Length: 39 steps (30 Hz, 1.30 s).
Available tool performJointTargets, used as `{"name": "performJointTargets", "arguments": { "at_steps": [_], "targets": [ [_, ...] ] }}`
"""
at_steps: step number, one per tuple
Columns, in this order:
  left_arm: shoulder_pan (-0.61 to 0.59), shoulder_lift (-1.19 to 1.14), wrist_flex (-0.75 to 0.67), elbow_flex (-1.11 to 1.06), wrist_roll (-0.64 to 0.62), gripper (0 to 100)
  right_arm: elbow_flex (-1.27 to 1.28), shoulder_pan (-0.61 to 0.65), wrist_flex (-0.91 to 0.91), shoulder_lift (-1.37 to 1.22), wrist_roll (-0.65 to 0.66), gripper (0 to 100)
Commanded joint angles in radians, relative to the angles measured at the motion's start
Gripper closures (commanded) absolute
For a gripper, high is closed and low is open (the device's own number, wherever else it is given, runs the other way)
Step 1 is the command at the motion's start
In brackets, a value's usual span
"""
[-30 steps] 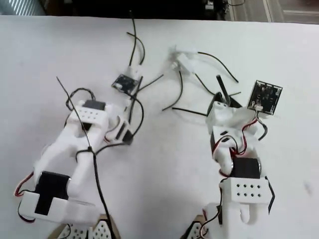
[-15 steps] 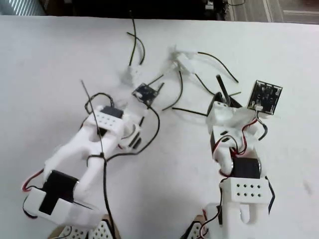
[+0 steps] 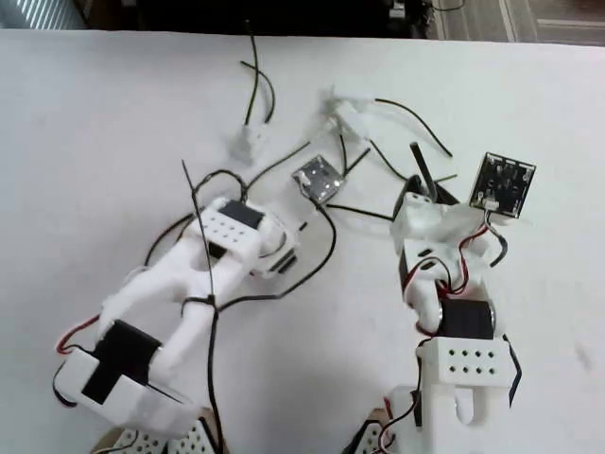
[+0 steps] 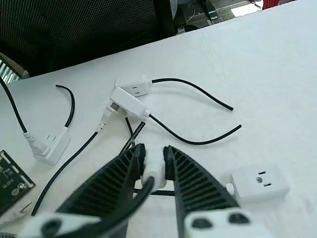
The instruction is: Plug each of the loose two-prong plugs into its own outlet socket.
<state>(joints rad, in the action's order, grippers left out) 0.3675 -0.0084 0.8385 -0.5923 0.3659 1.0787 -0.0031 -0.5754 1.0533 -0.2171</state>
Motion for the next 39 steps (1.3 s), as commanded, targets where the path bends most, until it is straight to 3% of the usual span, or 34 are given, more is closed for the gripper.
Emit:
{"name": "performJointTargets", "arguments": {
  "at_steps": [1, 5, 11, 17, 28, 33, 39],
  "targets": [
    [0.007, 0.007, -0.005, 0.048, -0.012, 79, -0.008, 0.005, 0.019, -0.002, 0.011, 97.9],
    [0.004, 0.016, 0.057, 0.069, -0.123, 67, -0.008, 0.005, 0.018, -0.002, 0.011, 97.9],
    [-0.039, 0.018, 0.252, 0.216, -0.146, 68, -0.011, 0.005, 0.016, 0.002, 0.011, 97.9],
    [-0.182, 0.166, 0.358, 0.258, -0.215, 68, -0.012, 0.065, 0.008, -0.001, 0.057, 97.9],
    [-0.466, 0.751, 0.356, -0.115, -0.218, 68, -0.015, 0.308, -0.085, -0.002, 0.18, 97.9],
    [-0.618, 0.822, 0.244, -0.31, -0.215, 68, -0.015, 0.438, -0.085, -0.004, 0.221, 97.9],
    [-0.693, 0.825, 0.075, -0.497, -0.169, 68, -0.014, 0.595, -0.085, -0.047, 0.276, 97.9]
  ]
}}
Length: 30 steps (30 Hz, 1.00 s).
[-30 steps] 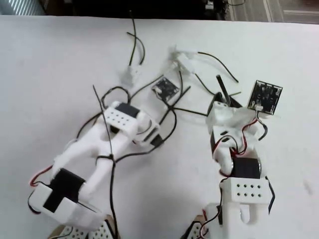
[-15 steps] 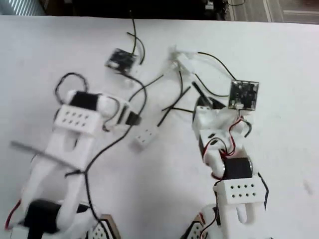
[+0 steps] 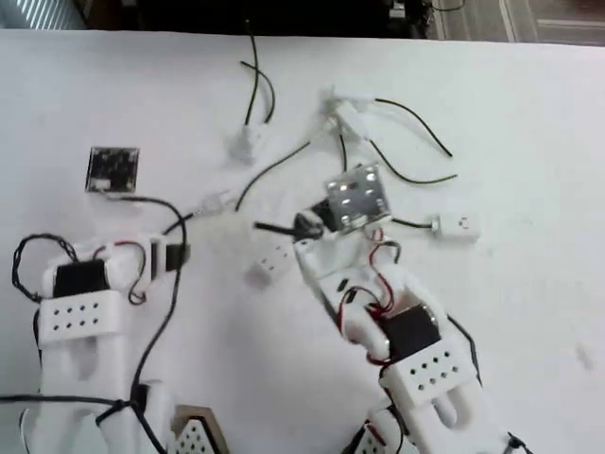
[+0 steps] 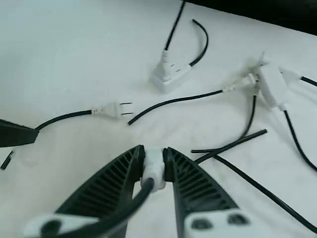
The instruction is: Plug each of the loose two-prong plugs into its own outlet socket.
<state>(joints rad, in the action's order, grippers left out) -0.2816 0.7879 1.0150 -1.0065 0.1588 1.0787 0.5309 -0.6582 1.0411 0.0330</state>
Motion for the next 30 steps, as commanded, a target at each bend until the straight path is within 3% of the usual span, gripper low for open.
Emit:
{"name": "performJointTargets", "arguments": {
  "at_steps": [1, 11, 21, 30],
  "targets": [
    [-0.045, 0.03, -0.124, -0.106, 0.043, 68, -0.015, 0.082, 0.004, -0.065, 0.032, 97.9],
    [-0.045, 0.031, -0.227, -0.218, 0.049, 68, -0.098, 0.194, 0.091, -0.406, 0.072, 97.9],
    [-0.045, 0.031, -0.224, -0.219, 0.049, 68, -0.201, 0.151, 0.096, -0.61, 0.129, 97.9],
    [-0.045, 0.028, -0.222, -0.221, 0.049, 68, -0.199, 0.124, 0.216, -0.728, 0.127, 97.9]
  ]
}}
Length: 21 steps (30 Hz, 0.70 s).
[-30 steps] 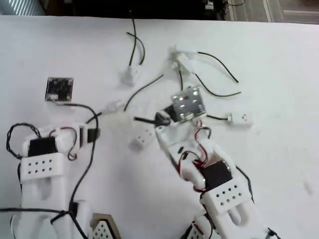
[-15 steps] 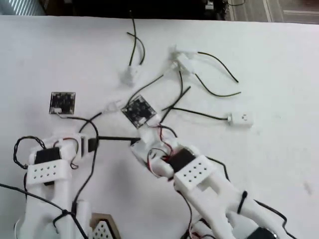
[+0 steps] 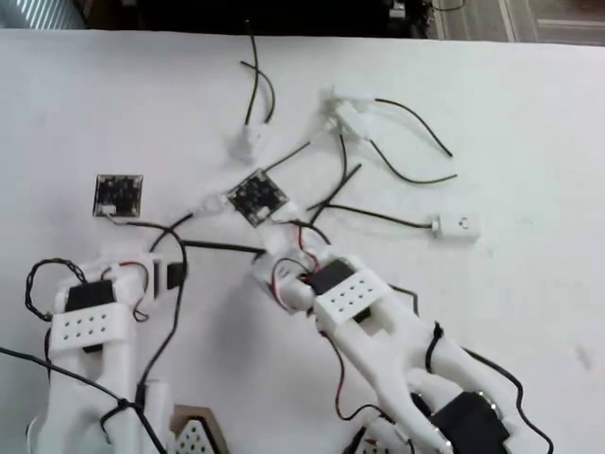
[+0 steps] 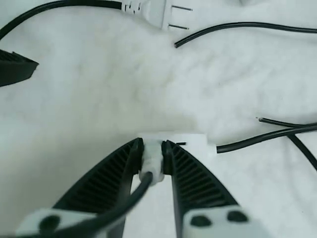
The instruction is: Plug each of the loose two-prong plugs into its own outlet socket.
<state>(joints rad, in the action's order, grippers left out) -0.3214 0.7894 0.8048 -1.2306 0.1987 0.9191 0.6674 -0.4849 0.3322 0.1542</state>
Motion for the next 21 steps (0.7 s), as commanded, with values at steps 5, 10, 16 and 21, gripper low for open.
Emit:
{"name": "performJointTargets", "arguments": {
  "at_steps": [5, 10, 16, 21],
  "targets": [
    [-0.005, 0.025, -0.012, 0.003, 0.009, 68, -0.04, -0.013, 0.056, -0.065, 0.009, 97.9],
    [-0.005, 0.025, -0.012, 0.003, 0.009, 68, -0.044, -0.008, 0.002, -0.071, 0.012, 97.9],
    [-0.007, 0.025, -0.014, 0.003, 0.009, 68, -0.048, -0.01, 0.012, -0.154, 0.015, 97.9],
    [-0.038, 0.025, -0.017, 0.003, 0.009, 68, -0.058, -0.01, 0.007, -0.16, 0.015, 97.6]
  ]
}}
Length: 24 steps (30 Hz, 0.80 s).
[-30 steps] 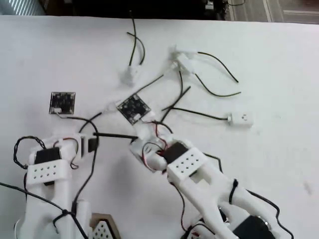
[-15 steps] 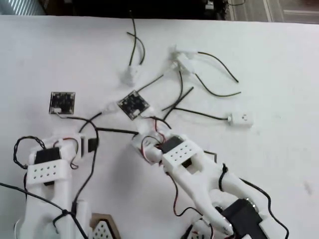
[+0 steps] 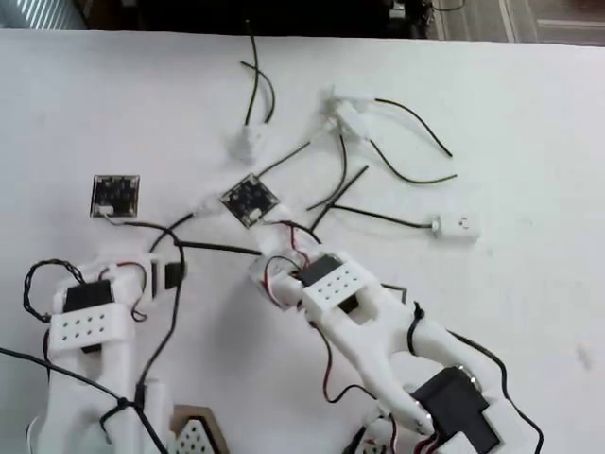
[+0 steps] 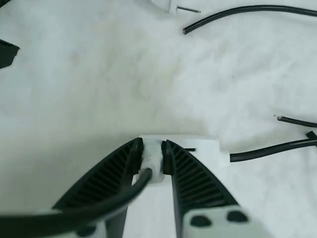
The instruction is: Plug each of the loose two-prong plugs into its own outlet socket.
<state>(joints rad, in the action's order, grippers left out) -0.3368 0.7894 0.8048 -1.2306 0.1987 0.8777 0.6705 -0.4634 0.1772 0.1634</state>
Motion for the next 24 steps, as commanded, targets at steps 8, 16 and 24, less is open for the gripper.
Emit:
{"name": "performJointTargets", "arguments": {
  "at_steps": [8, 16, 24],
  "targets": [
    [-0.022, 0.025, -0.015, 0.003, 0.009, 68, -0.015, -0.015, -0.136, 0.191, -0.002, 80.0],
    [-0.022, 0.024, -0.015, 0.002, 0.009, 68, -0.064, -0.018, -0.375, 0.358, 0.095, 61.1],
    [-0.022, 0.024, -0.018, 0.002, 0.009, 68, -0.192, -0.101, -0.587, 0.205, 0.354, 56.1]
  ]
}}
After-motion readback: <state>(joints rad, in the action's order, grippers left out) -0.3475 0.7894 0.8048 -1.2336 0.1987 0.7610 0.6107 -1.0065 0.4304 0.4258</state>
